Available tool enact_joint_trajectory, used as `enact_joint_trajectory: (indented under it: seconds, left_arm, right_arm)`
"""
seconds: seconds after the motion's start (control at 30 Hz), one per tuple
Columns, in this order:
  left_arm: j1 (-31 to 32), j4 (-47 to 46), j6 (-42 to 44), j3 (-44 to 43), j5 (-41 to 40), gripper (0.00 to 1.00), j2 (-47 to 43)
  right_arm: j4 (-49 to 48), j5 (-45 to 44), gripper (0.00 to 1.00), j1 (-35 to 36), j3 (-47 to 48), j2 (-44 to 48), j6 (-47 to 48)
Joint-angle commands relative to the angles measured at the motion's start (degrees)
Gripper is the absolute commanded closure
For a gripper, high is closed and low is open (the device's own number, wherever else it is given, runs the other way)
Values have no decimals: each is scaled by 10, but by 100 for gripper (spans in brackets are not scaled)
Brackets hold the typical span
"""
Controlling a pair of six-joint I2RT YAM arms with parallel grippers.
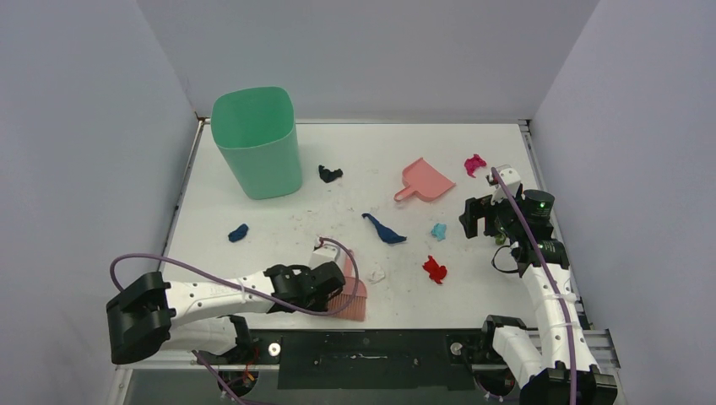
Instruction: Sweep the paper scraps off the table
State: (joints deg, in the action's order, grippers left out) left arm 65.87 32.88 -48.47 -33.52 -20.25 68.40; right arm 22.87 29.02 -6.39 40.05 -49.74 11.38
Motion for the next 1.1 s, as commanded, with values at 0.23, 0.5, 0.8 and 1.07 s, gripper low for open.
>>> enact_joint_trajectory:
  seconds: [0.23,0.5,0.8,1.07]
  left_arm:
    - [27,87,42,-108,-74,61,-4]
    - [-12,-3,109,-110,-93,62,57]
    - [-86,-45,98,-72,-1,68,82]
    - [-91,-46,50,-31,50,63,18]
  right_arm:
    - [-16,15,10,-2,10,-4,6]
    - [-10,27,10,-2,14,-14,10]
    - [-1,71,10,-2,10,-9,34]
    - [0,80,10,0,10,-8,40]
